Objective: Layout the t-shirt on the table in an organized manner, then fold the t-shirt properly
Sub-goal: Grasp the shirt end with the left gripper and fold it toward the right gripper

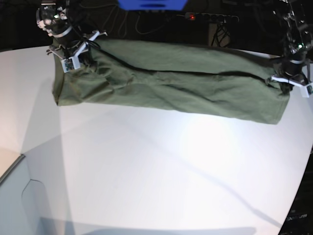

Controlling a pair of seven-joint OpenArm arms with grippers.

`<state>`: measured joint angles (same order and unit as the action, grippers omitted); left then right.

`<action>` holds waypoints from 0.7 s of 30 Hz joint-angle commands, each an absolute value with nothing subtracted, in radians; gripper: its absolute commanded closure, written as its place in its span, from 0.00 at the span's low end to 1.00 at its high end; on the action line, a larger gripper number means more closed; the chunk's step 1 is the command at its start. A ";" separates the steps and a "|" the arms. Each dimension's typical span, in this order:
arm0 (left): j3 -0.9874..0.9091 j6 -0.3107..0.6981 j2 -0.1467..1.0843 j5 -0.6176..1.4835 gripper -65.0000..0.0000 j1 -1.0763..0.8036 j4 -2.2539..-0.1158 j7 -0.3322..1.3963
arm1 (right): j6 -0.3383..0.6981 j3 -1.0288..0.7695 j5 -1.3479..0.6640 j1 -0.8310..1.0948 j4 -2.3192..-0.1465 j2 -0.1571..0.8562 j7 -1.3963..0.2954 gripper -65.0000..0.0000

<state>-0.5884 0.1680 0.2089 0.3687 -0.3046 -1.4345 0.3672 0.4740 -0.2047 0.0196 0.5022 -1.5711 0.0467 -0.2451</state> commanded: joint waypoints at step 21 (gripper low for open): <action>-0.047 0.177 0.157 0.364 0.99 -0.446 -1.868 0.346 | 0.473 -0.202 0.007 0.456 -1.518 0.050 -0.222 1.00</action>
<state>-0.0441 0.1764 0.1520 0.3599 -0.4404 -1.8534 0.3668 0.4736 -0.2001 0.0185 0.4549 -1.5070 0.0467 -0.2344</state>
